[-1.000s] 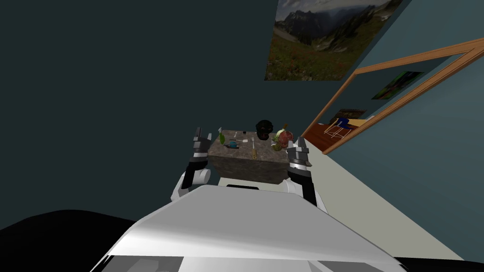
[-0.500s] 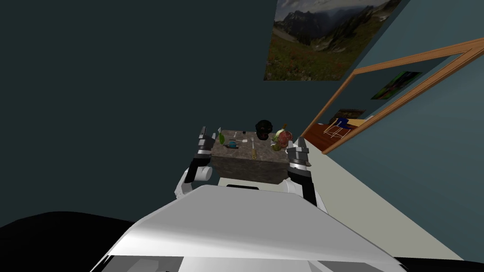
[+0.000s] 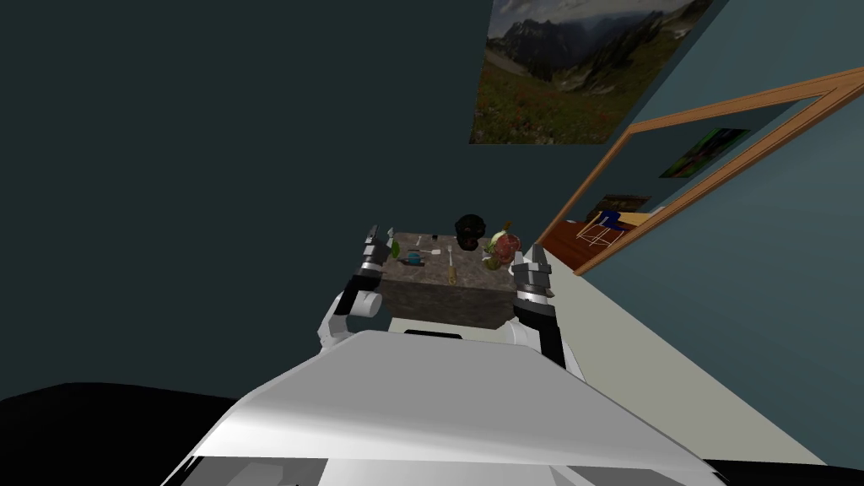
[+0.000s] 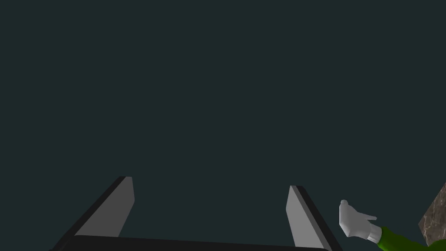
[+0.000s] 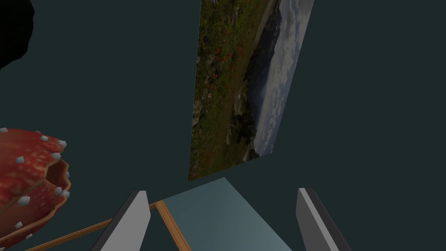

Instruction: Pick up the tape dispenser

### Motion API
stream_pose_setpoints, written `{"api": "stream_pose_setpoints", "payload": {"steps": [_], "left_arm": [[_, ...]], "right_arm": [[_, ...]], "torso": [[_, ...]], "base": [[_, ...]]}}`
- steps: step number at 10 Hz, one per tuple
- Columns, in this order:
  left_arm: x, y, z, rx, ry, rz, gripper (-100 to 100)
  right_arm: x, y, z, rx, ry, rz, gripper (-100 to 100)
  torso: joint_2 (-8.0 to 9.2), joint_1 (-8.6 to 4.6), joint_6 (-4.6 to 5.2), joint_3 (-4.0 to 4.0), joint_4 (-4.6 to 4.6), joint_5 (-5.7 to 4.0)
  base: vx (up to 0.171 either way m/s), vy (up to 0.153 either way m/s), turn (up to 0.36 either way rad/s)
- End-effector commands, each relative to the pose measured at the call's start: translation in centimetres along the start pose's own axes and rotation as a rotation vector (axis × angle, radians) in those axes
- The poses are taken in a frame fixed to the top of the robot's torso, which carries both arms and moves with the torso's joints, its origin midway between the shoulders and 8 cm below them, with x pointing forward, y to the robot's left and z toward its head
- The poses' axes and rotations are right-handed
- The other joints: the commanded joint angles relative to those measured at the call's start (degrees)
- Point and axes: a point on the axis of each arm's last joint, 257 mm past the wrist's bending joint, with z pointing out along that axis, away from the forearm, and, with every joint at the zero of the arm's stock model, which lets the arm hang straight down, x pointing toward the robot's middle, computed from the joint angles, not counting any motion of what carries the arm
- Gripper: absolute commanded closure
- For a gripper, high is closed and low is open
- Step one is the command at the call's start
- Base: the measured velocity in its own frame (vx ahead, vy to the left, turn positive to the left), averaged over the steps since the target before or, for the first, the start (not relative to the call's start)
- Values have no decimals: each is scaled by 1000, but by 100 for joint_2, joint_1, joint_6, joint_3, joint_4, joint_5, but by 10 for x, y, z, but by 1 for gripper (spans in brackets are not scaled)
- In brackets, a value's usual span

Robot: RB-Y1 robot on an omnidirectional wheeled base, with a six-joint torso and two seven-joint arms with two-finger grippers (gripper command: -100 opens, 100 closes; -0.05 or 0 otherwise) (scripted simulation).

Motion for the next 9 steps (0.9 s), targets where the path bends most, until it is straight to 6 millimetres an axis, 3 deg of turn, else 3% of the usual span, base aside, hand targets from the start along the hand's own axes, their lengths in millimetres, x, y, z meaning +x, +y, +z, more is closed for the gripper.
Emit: {"api": "stream_pose_setpoints", "payload": {"steps": [1,9], "left_arm": [[7,12,8,-41,20,-31,-100],[32,62,30,-231,79,-126,-100]], "right_arm": [[0,0,0,0,0,0,0],[0,0,0,0,0,0,0]], "torso": [[0,0,0,0,0,0],[-1,-1,-1,-1,0,0]], "base": [[9,-11,-7],[9,-12,-5]]}}
